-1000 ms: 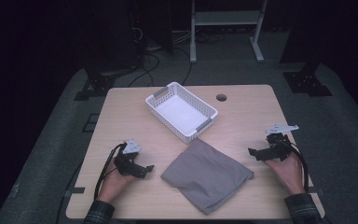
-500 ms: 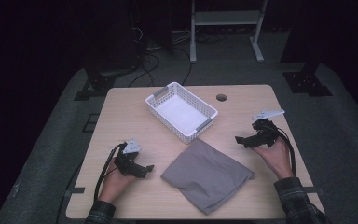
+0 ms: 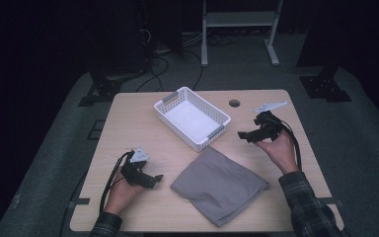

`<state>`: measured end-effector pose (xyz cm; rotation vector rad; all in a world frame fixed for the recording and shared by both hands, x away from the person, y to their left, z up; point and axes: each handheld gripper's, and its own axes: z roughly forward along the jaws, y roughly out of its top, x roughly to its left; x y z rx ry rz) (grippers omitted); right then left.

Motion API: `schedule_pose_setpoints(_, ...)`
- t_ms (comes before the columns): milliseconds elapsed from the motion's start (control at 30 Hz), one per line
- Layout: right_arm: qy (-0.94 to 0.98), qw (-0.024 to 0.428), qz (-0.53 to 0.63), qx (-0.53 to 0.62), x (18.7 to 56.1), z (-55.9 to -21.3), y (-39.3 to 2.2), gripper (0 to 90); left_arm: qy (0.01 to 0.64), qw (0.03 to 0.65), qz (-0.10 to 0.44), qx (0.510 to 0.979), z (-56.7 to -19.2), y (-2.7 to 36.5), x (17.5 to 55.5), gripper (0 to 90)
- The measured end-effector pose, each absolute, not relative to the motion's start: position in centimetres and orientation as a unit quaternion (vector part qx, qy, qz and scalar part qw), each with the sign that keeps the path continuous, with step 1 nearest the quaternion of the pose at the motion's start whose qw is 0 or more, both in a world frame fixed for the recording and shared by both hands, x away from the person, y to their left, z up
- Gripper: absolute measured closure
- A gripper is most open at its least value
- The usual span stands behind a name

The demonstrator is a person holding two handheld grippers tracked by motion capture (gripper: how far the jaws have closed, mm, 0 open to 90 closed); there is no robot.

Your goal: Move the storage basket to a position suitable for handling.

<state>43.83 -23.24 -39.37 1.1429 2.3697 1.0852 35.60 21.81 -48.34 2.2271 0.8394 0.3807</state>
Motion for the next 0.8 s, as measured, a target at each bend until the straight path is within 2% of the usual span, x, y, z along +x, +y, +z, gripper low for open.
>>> schedule_pose_setpoints(67, 0.824, 0.148, 0.378, 0.395, 44.2, -39.1, -22.8, 8.5, 0.326, 0.358, 0.147, 0.863, -48.3, 21.8, 35.6, 0.0)
schedule_pose_setpoints(133, 0.825, 0.148, 0.38, 0.393, 44.6, -38.8, -22.5, 13.0, 0.326, 0.358, 0.147, 0.862, -48.3, 21.8, 35.6, 0.0)
schedule_pose_setpoints(367, 0.824, 0.145, 0.384, 0.391, 46.0, -38.2, -21.2, 14.7, 0.325, 0.359, 0.148, 0.862, -48.4, 21.8, 35.6, 0.0)
schedule_pose_setpoints(467, 0.826, 0.142, 0.387, 0.384, 46.6, -38.1, -20.7, 22.4, 0.325, 0.359, 0.148, 0.862, -48.4, 21.8, 35.6, 0.0)
schedule_pose_setpoints(800, 0.83, 0.136, 0.385, 0.38, 49.1, -38.0, -18.9, 33.6, 0.326, 0.359, 0.147, 0.862, -48.4, 21.8, 35.6, 0.0)
